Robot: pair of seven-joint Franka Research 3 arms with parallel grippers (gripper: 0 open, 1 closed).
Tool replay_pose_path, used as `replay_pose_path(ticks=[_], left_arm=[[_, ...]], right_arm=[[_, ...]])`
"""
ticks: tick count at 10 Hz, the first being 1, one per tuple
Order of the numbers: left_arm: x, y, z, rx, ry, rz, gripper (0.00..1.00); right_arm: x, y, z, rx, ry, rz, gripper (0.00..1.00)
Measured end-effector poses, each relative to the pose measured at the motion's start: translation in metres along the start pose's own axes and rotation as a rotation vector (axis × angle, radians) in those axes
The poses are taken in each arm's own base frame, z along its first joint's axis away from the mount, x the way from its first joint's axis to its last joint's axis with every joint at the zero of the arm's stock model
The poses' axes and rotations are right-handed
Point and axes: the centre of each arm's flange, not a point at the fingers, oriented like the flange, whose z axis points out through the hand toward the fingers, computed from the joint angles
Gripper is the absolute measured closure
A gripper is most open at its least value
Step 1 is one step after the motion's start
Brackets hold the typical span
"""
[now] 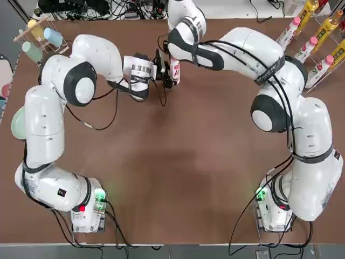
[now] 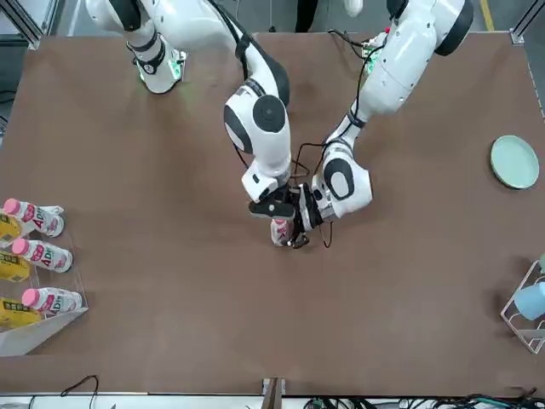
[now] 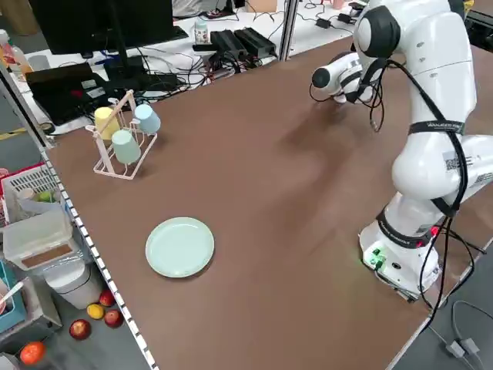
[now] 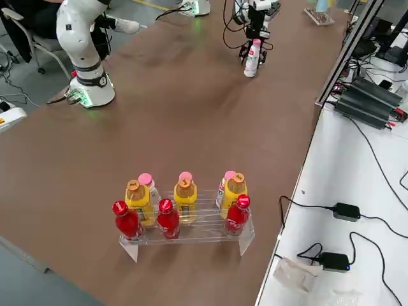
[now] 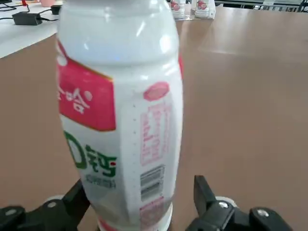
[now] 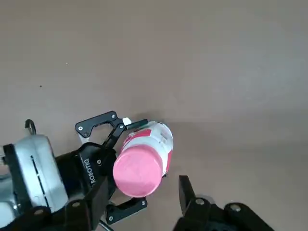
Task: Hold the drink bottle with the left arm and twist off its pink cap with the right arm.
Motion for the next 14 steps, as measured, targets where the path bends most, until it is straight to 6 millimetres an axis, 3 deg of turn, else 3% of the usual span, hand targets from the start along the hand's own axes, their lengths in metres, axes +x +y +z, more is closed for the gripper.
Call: replay_pose_path(ticks=[5, 9, 14], left_arm=[[0.0008, -0.0024, -0.0007, 0.007, -0.002, 0.018, 0.37], [0.0009, -0.0025, -0.0007, 0.007, -0.002, 0.018, 0.4], [0.0009, -0.0024, -0.0007, 0.008, -0.001, 0.016, 0.4]], right_arm=[[0.0016, -0.0007, -0.0021, 0.008, 0.008, 0.002, 0.35], [0.0031, -0.0006, -0.0021, 0.003, 0.027, -0.007, 0.36], [0.0039, 0.0, -0.0002, 0.001, 0.029, -0.006, 0.44]])
